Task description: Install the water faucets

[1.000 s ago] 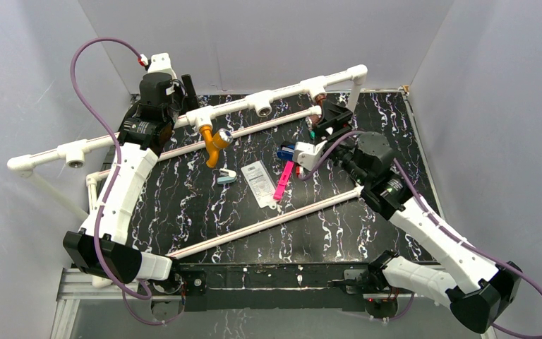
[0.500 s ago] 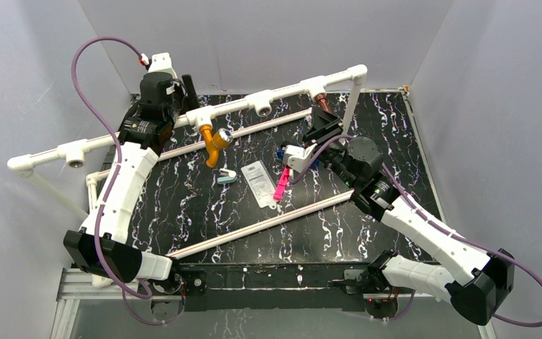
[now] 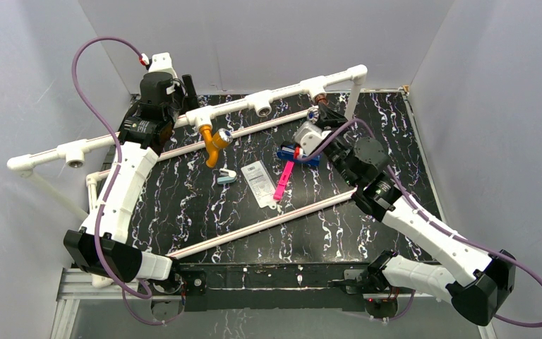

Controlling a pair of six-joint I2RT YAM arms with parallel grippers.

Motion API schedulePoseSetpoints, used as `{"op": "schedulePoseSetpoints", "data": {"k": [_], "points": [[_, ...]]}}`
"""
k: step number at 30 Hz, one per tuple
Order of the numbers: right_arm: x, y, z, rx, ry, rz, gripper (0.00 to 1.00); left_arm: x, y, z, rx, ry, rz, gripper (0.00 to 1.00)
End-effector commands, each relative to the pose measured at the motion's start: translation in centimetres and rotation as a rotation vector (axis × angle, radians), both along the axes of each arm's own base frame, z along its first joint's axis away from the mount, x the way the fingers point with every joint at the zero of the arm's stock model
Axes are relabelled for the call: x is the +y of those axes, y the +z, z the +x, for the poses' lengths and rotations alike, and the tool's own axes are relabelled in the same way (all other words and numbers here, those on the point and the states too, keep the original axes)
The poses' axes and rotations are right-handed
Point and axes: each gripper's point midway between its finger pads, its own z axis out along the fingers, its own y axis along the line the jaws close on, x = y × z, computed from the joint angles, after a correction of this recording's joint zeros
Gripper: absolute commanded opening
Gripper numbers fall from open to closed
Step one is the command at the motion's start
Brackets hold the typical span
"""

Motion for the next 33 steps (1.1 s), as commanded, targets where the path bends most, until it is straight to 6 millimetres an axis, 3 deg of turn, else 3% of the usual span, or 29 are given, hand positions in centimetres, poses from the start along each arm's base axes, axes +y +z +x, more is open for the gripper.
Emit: {"op": "schedulePoseSetpoints", "data": {"k": [1,7,15,27,33], "points": [[0.7,0.6,-0.5,0.257,0.044,0.447,0.01,-0.9,-7.3,-3.1,0.285,-0.063,0.057,0.71],[0.1,0.9,-0.3,0.444,0.014,0.854,0.01,-0.9,-7.2,-3.3,0.280,-0.063,0.055,0.71],[-0.7,-0.5,-0.1,0.690,-0.042,1.390,0.01,-1.0,-7.0,-3.5,0.276,-0.066,0.054,0.71],[0.5,-4.5,-0.2,1.068,-0.008,1.959,0.01,-1.0,-6.9,-3.7,0.269,-0.069,0.053,0.71],[1.8,-5.8,-0.5,1.246,0.019,2.109,0.01,-1.0,-7.0,-3.8,0.266,-0.071,0.051,0.71]]}}
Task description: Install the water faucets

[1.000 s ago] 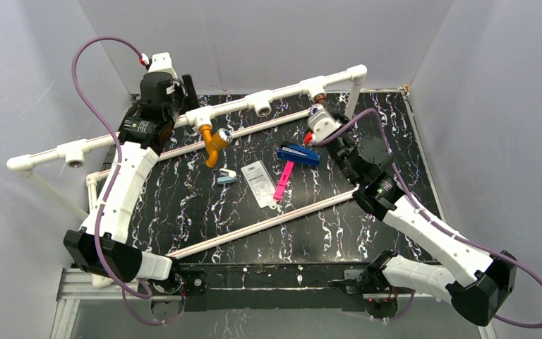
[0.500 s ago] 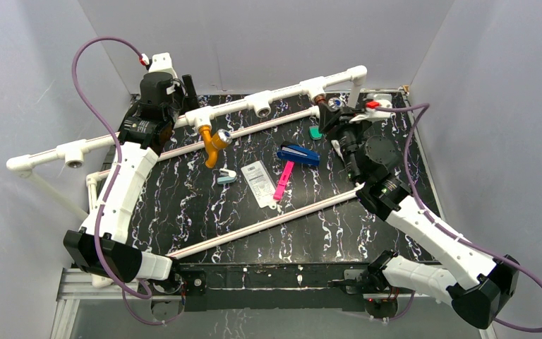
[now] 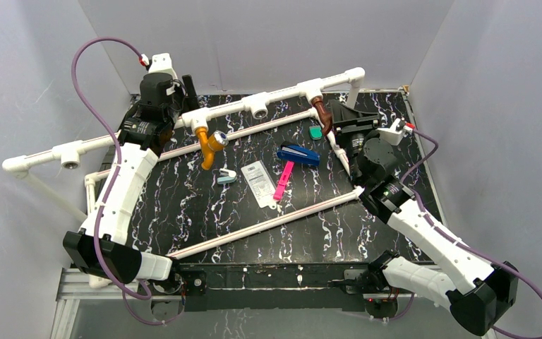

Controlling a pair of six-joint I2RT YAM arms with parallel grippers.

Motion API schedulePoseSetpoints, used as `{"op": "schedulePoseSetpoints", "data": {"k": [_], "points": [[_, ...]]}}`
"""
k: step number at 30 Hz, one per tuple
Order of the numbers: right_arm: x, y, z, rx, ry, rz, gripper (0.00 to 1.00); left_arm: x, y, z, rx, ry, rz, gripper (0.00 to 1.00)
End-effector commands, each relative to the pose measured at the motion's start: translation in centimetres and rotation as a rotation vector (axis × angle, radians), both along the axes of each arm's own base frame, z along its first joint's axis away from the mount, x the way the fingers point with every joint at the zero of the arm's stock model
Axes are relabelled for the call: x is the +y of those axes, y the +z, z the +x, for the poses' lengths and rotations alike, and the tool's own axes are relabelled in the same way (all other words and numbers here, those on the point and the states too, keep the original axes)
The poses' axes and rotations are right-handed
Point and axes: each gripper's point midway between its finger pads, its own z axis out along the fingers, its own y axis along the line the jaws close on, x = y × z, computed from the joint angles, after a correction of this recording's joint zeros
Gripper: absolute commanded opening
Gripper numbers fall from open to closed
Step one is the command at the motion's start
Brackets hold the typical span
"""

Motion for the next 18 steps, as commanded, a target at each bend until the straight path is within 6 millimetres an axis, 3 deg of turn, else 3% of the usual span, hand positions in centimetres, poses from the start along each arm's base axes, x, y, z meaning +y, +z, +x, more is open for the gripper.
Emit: {"op": "schedulePoseSetpoints", "data": {"k": [1,9,10,18], "points": [[6.1,-4.9,-2.1,0.216,0.295,0.210,0.01,-0.9,-7.1,-3.6,0.270,-0.068,0.052,0.71],[4.7,-5.6,-2.3,0.253,0.237,0.213,0.01,-1.0,-7.0,-3.6,0.270,-0.070,0.051,0.71],[4.5,-5.4,-2.4,0.249,0.232,0.203,0.05,-1.0,-7.0,-3.6,0.271,-0.069,0.051,0.71],[2.9,-4.0,-2.9,0.180,0.191,0.084,0.69,-0.9,-7.0,-3.6,0.272,-0.066,0.054,0.71]]}}
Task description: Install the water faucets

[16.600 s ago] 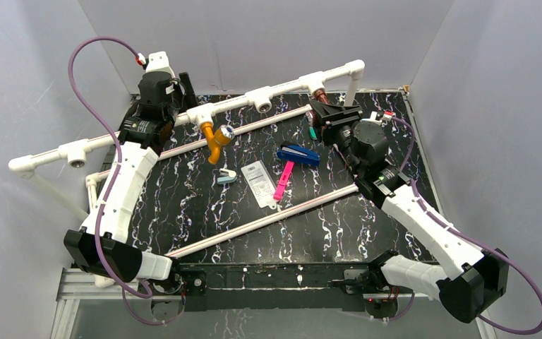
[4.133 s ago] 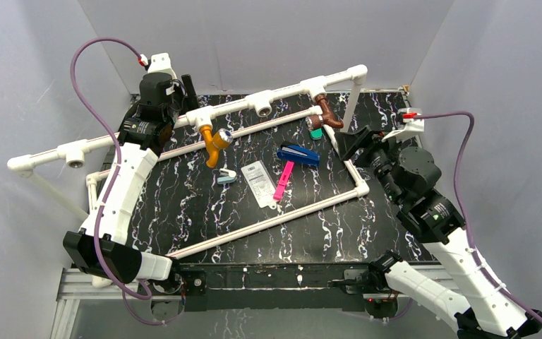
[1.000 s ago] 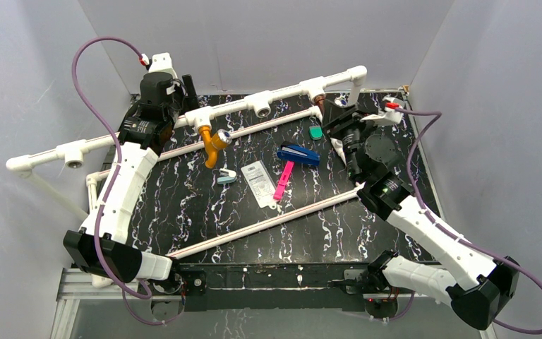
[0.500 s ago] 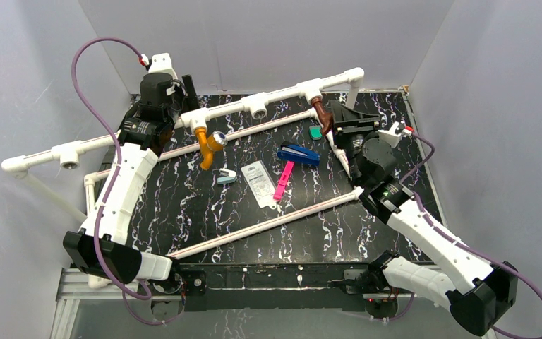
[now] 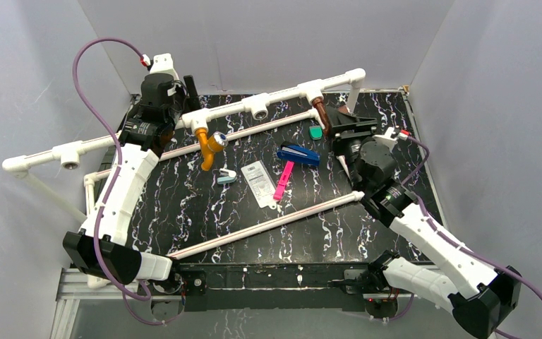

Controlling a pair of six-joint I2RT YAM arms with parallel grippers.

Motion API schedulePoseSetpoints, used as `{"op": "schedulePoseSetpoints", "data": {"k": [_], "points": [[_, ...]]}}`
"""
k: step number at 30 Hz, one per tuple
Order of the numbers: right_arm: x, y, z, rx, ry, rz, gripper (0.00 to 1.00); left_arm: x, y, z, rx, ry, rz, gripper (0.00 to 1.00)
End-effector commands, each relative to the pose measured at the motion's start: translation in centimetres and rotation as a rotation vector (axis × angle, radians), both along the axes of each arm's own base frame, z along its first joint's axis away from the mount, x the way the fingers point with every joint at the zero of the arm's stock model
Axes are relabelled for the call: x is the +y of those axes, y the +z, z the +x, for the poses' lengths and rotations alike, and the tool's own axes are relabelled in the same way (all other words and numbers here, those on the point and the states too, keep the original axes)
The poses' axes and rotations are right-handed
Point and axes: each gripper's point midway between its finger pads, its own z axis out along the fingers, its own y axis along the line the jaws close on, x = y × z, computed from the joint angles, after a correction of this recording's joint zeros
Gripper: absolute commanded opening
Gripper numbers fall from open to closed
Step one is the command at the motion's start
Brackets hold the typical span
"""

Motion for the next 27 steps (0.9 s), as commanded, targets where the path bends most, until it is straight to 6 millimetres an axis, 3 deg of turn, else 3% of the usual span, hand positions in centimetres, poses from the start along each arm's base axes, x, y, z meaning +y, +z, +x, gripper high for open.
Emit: {"op": "schedulePoseSetpoints", "data": {"k": [1,5,11,21,27], "points": [[2.3,-3.0,-1.9,0.062,0.131,-0.155,0.74,-0.7,-7.0,-3.4,0.274,-0.059,0.058,0.71],[0.7,-2.2,-2.2,0.031,0.076,-0.220,0.87,-0.6,-7.2,-3.4,0.279,-0.059,0.062,0.71],[-2.1,-0.3,-3.0,-0.044,-0.016,-0.394,0.95,-0.6,-7.2,-3.3,0.280,-0.059,0.062,0.71],[-6.6,4.2,-4.7,-0.150,-0.142,-0.827,0.97,-0.7,-7.2,-3.3,0.280,-0.061,0.060,0.71],[-7.2,7.0,-5.7,-0.302,-0.152,-1.128,0.98,-0.7,-7.1,-3.2,0.281,-0.061,0.061,0.71]]}}
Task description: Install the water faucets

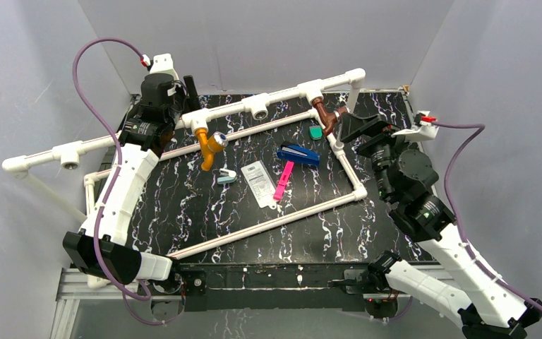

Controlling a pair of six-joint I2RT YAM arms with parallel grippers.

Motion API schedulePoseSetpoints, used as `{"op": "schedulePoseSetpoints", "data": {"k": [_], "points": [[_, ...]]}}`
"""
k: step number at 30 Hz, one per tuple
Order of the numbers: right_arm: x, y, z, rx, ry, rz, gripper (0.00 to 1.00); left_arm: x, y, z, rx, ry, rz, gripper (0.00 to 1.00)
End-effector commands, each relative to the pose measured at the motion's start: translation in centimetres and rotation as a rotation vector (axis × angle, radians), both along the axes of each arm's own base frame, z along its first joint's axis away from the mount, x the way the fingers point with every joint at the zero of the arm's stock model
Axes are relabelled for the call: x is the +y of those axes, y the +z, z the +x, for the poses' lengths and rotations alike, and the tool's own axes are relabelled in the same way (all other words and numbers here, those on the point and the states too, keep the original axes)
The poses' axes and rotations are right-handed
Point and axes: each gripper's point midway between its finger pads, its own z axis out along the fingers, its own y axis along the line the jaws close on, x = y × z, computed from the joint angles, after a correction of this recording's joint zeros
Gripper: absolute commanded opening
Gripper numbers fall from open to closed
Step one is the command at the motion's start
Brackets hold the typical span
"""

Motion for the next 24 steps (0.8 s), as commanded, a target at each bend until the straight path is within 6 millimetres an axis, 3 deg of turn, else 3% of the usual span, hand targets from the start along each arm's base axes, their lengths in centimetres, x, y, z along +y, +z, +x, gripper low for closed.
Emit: {"op": "schedulePoseSetpoints", "data": {"k": [1,6,11,17,24], "points": [[-1.2,3.8,-1.2,-0.155,0.001,-0.311,0.98,-0.7,-7.1,-3.2,0.281,-0.059,0.060,0.71],[-0.8,5.6,-1.4,-0.242,0.040,-0.614,0.98,-0.7,-7.0,-3.2,0.279,-0.061,0.059,0.71],[-0.3,5.7,-1.4,-0.332,0.076,-0.998,0.98,-0.7,-7.1,-3.2,0.281,-0.060,0.060,0.71],[0.5,1.9,-0.1,-0.299,0.181,-1.436,0.97,-0.8,-7.1,-3.1,0.280,-0.063,0.056,0.71],[1.6,-1.1,-0.4,-0.347,0.353,-1.728,0.97,-0.8,-7.3,-3.2,0.284,-0.064,0.055,0.71]]}}
